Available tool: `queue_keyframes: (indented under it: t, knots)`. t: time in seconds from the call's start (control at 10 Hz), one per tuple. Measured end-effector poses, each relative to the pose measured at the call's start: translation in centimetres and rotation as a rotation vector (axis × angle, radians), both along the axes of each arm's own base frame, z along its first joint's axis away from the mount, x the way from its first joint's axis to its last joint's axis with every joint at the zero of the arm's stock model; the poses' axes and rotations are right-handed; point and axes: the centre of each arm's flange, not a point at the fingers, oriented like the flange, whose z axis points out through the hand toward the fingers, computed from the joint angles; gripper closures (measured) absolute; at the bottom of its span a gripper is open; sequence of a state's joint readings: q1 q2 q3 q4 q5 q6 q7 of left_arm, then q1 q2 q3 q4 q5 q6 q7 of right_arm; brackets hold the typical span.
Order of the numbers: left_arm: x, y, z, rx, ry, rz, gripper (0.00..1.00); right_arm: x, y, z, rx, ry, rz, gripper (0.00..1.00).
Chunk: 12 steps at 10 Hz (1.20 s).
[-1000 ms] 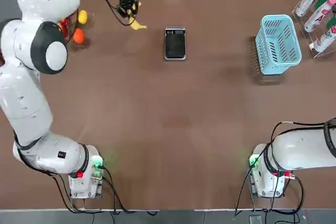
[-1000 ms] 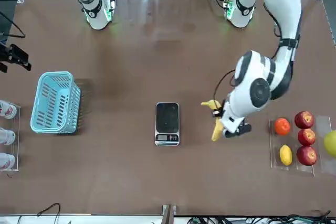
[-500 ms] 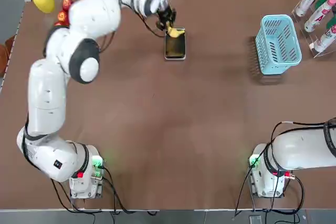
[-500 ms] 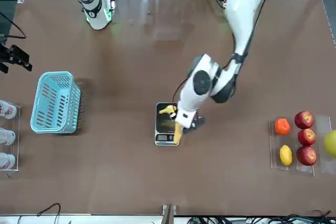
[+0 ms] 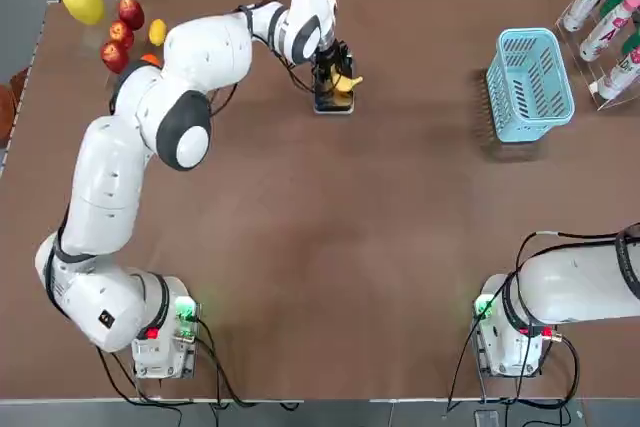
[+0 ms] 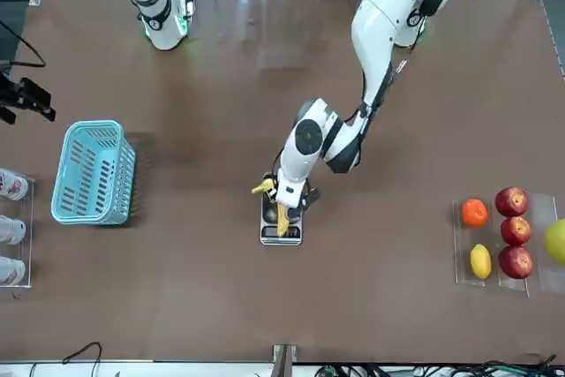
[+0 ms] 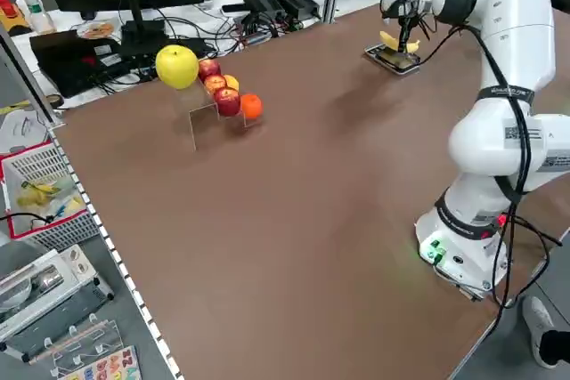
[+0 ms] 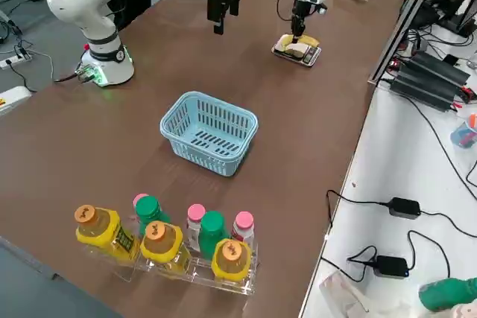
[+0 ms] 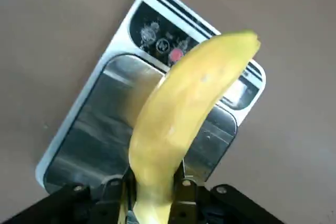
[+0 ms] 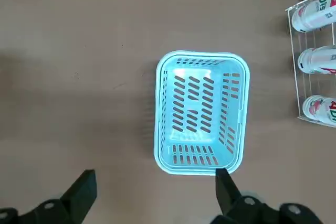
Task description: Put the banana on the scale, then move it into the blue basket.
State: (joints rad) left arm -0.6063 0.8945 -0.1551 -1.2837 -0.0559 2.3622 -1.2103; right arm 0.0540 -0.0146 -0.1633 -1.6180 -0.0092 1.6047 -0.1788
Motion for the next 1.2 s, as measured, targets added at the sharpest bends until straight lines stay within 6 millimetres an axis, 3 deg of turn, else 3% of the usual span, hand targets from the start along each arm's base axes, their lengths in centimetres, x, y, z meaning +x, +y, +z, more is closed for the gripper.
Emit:
queue_keyframes:
  t: [0.7,0.9,1.0,1.1,1.2]
  knots:
    - [-0.9,-0.7,-0.2,0.012,0.026,0.012,0.44,0.1,0.3,-0.1,-0.001,0.001,0.006,0.00]
    - [-0.8,-0.5,0.2,0.026,0.041,0.011,0.14,0.1,0.2,-0.1,-0.001,0.001,0.005,0.00]
    - [-0.4,0.0,1.4,0.035,0.049,0.014,0.01,0.1,0.2,-0.1,-0.002,0.001,0.004,0.00]
    - [0.6,1.0,3.9,0.041,0.052,0.026,0.00,0.1,0.2,-0.1,-0.002,0.001,0.004,0.00]
    - [2.0,3.0,7.6,0.044,0.050,0.050,0.00,0.1,0.2,-0.1,-0.002,0.000,0.004,0.00]
